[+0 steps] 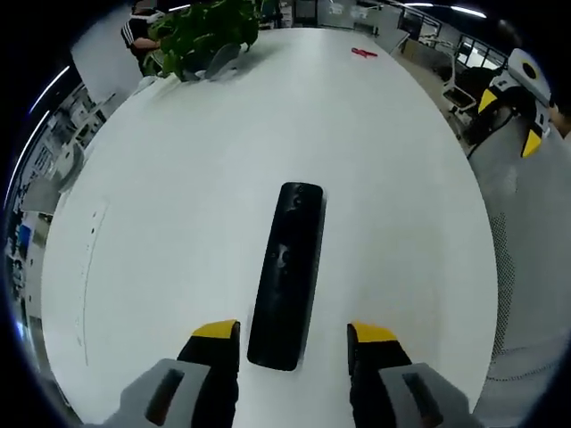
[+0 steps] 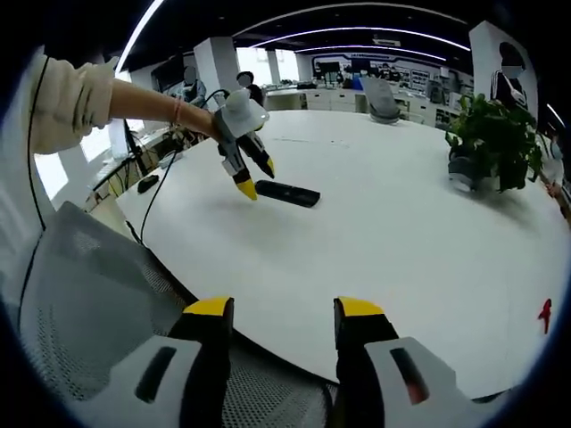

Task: Press the specified remote control buttons in sequence, fully releasing each button before pressing the next.

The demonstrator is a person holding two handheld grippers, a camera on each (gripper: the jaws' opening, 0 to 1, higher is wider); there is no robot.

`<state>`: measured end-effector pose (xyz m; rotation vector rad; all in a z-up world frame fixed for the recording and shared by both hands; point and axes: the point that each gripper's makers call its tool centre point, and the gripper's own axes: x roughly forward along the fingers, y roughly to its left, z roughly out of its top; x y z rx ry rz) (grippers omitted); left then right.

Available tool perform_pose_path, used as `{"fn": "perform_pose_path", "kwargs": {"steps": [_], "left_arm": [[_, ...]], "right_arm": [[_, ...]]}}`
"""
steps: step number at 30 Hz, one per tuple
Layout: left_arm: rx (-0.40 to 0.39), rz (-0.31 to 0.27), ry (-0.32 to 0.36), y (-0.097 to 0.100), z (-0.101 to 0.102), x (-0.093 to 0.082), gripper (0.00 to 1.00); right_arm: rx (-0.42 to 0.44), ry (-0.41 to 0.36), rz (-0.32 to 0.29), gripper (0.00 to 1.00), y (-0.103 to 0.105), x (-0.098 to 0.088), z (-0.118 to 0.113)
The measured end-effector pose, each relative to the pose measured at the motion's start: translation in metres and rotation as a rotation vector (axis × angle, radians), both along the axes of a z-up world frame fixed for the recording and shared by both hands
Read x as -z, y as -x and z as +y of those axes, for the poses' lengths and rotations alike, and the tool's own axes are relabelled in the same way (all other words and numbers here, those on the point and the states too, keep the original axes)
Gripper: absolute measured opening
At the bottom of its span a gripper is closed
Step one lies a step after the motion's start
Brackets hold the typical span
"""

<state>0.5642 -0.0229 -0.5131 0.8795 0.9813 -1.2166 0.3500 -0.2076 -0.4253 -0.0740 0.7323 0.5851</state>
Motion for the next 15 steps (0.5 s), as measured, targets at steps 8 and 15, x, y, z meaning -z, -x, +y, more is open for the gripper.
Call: {"fn": "perform_pose_path", "kwargs": {"steps": [8, 15], "left_arm": [[0.028, -0.018, -0.025, -0.0069, -0.0047, 0.0053, 0.45], [0.045, 0.003, -0.028, -0.0064, -0.0085, 0.0089, 0.44]], "right_arm": [[0.004, -0.003, 0.005, 0.46, 0.0003, 0.0007, -0.0001], [0.001, -0.003, 0.009, 0.46, 0.0008, 0.0015, 0.0001]]}}
